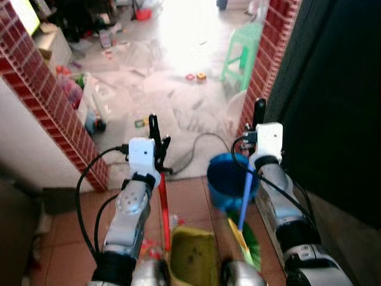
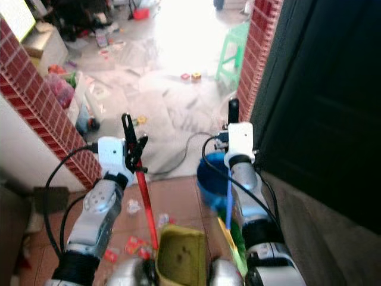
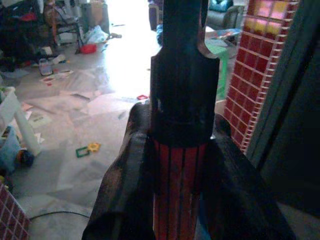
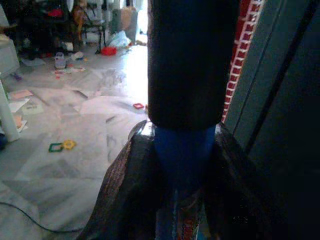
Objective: Sweep floor
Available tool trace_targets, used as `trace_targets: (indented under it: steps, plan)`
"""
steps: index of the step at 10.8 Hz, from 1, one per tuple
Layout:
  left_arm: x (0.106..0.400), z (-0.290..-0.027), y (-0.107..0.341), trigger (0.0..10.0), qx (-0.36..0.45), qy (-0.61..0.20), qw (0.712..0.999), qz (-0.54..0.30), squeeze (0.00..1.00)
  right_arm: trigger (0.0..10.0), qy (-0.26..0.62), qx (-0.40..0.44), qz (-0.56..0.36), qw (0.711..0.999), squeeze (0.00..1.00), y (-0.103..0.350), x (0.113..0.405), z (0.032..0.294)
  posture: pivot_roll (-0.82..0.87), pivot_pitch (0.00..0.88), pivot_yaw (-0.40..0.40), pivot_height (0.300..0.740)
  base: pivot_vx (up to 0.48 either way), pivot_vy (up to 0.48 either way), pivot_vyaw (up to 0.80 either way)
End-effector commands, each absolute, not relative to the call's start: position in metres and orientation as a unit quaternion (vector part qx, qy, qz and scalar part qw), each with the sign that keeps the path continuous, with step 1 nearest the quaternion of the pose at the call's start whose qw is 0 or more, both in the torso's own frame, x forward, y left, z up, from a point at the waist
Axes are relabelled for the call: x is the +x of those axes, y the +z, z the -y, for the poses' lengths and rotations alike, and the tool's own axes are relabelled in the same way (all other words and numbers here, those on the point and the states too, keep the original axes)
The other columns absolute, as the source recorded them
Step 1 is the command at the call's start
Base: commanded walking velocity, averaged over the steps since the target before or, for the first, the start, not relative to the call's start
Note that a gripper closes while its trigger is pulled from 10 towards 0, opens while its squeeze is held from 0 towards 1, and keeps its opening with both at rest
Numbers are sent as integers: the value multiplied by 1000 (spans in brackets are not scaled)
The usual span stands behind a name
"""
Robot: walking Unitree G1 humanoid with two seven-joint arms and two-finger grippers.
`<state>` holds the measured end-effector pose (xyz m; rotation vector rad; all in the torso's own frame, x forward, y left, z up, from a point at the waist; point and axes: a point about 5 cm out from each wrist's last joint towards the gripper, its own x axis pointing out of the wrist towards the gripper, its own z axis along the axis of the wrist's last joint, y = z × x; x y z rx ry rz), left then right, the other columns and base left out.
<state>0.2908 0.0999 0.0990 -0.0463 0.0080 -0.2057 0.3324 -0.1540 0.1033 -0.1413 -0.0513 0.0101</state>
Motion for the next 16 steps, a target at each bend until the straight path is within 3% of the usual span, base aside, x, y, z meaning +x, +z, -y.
trace_targets:
  steps: [1,5,9,16]
  plan:
    - [293,-100,106,10000,-23,-102,994,11,0,10000,6,-68,38,997,0,111,335,153,-119,0,70,740,-296,0,0]
    - [294,-102,106,10000,-24,-97,995,11,0,10000,9,-70,39,997,0,112,337,152,-118,0,69,740,-283,0,0]
    - [294,-106,103,10000,-34,-84,996,5,0,10000,9,-70,39,997,0,112,337,152,-122,0,72,740,0,0,0]
    - [284,-113,89,10000,-74,-81,994,-23,0,10000,9,-70,33,997,0,111,338,153,-111,0,61,740,0,480,-67]
